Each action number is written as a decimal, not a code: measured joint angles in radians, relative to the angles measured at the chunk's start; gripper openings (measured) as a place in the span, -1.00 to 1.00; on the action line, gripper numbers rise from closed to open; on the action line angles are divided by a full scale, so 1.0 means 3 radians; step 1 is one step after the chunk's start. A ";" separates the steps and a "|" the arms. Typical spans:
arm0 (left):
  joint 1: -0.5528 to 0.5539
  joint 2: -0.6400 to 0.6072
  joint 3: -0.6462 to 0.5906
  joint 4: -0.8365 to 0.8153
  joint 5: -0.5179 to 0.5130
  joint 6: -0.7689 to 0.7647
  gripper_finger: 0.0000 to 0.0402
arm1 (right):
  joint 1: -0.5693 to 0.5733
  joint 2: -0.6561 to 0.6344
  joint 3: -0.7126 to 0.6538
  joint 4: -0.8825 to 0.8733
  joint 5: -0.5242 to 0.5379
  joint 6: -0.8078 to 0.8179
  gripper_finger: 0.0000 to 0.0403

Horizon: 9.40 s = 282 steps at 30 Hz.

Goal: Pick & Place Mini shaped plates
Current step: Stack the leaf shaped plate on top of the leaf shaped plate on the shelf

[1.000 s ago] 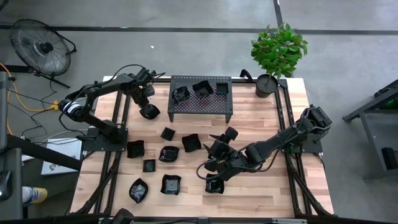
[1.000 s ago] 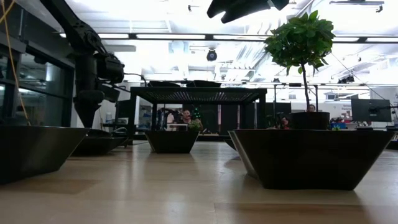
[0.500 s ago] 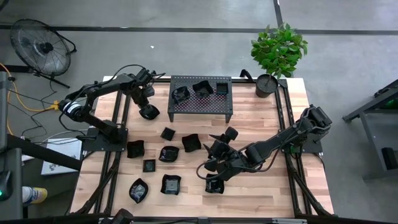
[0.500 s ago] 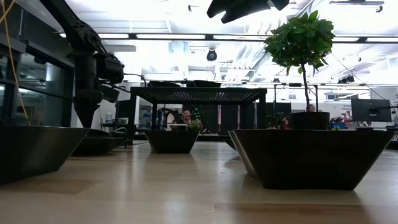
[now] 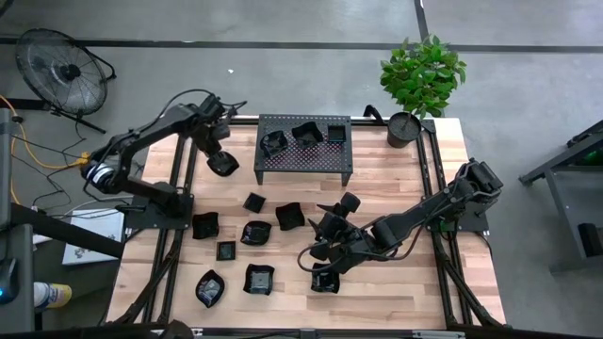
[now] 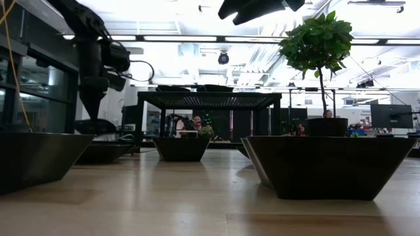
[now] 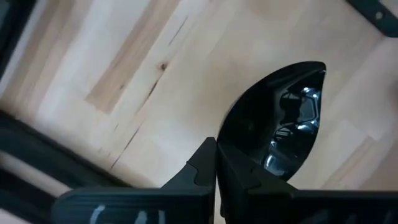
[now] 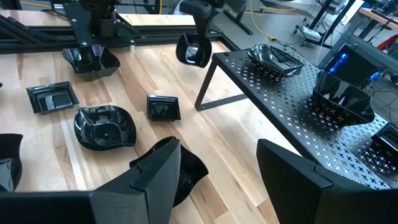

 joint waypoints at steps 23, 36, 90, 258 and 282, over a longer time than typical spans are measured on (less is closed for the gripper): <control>-0.0001 -0.0553 0.0625 -0.0477 0.0378 -0.0433 -1.00 | 0.0000 0.0000 0.0000 0.0000 -0.0004 0.0013 0.04; -0.0081 -0.0554 0.0835 -0.0042 0.0873 -0.1267 -1.00 | 0.0000 0.0000 0.0000 -0.0001 -0.0080 0.0050 0.04; -0.1528 -0.0348 0.0397 0.1434 -0.0619 -0.4248 -1.00 | 0.0121 0.0000 -0.0001 -0.0112 -0.0085 0.0375 0.04; -0.6132 -0.1008 -0.0995 0.2020 -0.2879 -0.1912 -0.50 | -0.1092 -0.0189 -0.1528 -0.0112 -0.2960 0.0876 0.04; -0.6132 -0.1008 -0.0993 0.2024 -0.2880 -0.1924 -0.50 | -0.1112 -0.0308 -0.1522 -0.0051 -0.3138 0.0975 -0.36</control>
